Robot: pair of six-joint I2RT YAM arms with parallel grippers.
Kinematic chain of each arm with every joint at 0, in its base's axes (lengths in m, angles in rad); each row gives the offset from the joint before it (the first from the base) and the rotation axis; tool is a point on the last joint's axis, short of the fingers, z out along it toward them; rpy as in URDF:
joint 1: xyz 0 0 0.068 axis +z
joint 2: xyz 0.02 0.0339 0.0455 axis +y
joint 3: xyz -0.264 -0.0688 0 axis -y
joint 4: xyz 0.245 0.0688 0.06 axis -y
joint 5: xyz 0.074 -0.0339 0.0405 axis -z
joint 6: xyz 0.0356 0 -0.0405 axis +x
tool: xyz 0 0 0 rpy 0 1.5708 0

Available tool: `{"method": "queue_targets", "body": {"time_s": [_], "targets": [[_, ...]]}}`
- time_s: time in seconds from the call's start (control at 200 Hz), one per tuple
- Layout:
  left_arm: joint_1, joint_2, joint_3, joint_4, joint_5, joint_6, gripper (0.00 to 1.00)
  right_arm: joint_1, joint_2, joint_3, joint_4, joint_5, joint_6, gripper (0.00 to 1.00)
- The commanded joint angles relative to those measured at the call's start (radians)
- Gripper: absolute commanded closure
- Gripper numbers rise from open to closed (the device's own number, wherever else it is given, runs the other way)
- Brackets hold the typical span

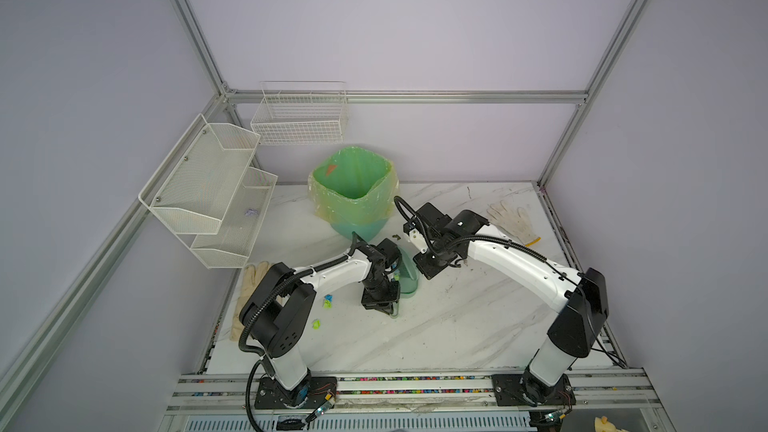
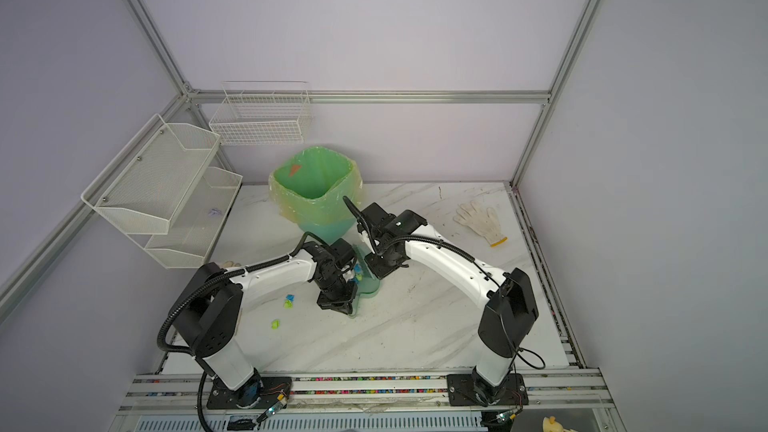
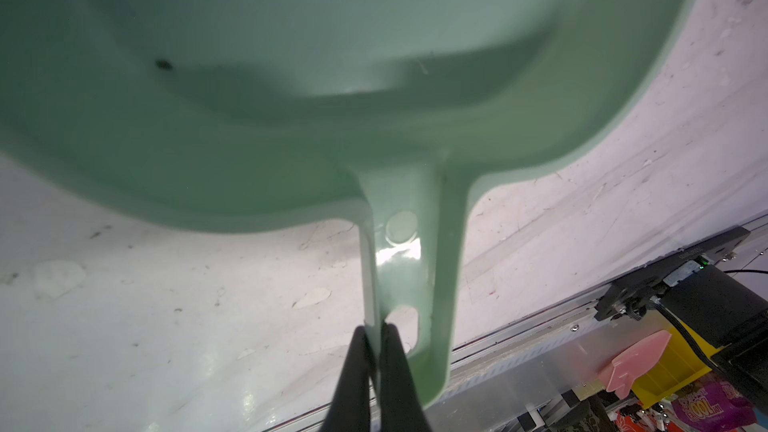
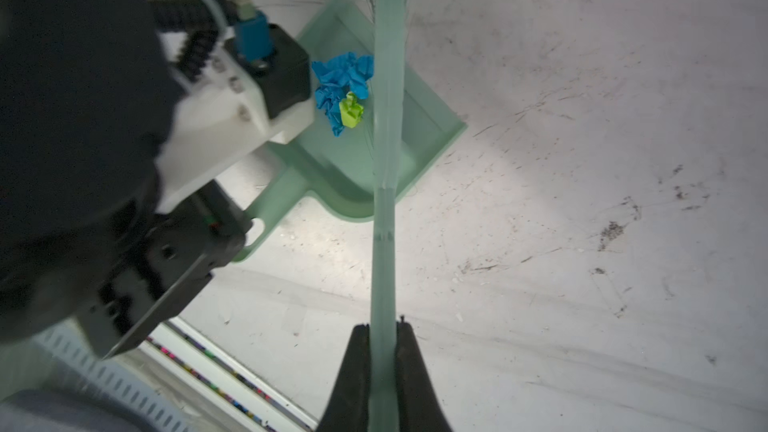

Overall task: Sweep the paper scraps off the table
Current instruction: 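Brush the scrap pile into the dustpan with the right gripper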

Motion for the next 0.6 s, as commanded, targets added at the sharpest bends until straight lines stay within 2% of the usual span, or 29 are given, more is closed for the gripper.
{"method": "queue_targets", "body": {"time_s": [0.0, 0.075, 0.31, 0.51, 0.595], "targets": [[0.015, -0.006, 0.097, -0.001, 0.019, 0.036, 1.00, 0.007, -0.057, -0.001, -0.007, -0.045, 0.055, 1.00], [0.018, -0.008, 0.101, -0.007, 0.019, 0.044, 1.00, 0.005, -0.055, 0.012, -0.010, 0.011, 0.067, 1.00], [0.030, -0.025, 0.090, -0.020, 0.002, 0.051, 1.00, -0.009, 0.021, 0.083, 0.004, 0.076, 0.064, 1.00], [0.033, -0.042, 0.074, -0.019, -0.011, 0.054, 1.00, -0.031, 0.052, 0.111, 0.044, 0.083, 0.060, 1.00], [0.033, -0.047, 0.071, -0.020, -0.021, 0.063, 1.00, -0.053, 0.043, 0.106, 0.086, 0.048, 0.075, 1.00]]}}
